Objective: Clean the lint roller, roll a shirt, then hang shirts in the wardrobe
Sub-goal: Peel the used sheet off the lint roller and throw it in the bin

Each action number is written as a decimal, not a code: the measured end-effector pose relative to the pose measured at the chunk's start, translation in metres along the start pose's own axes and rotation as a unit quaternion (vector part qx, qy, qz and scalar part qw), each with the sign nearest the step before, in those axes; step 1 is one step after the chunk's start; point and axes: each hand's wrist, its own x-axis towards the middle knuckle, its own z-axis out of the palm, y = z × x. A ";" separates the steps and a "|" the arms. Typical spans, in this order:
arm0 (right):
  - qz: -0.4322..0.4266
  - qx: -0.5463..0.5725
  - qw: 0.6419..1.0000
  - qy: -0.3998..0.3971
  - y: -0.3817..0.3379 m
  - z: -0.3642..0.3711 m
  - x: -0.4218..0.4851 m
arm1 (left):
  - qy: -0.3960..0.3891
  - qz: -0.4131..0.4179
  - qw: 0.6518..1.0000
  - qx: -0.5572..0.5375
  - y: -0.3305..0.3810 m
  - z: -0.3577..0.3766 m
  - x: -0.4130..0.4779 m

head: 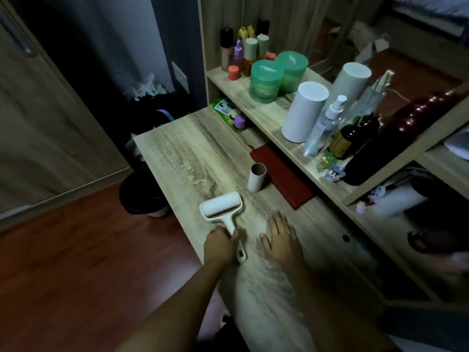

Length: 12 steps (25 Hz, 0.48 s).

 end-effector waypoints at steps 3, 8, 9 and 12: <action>-0.013 -0.032 0.997 0.062 0.006 0.011 0.002 | 0.014 -0.082 0.993 -0.078 0.010 0.016 0.006; -0.011 -0.048 0.995 0.090 0.008 0.013 0.002 | 0.048 -0.145 0.981 -0.124 0.017 0.024 0.010; -0.012 -0.050 0.995 0.090 0.008 0.015 0.002 | 0.054 -0.139 0.981 -0.123 0.016 0.024 0.009; -0.017 -0.035 0.996 0.084 0.008 0.017 0.001 | 0.063 -0.118 0.982 -0.136 0.011 0.015 0.004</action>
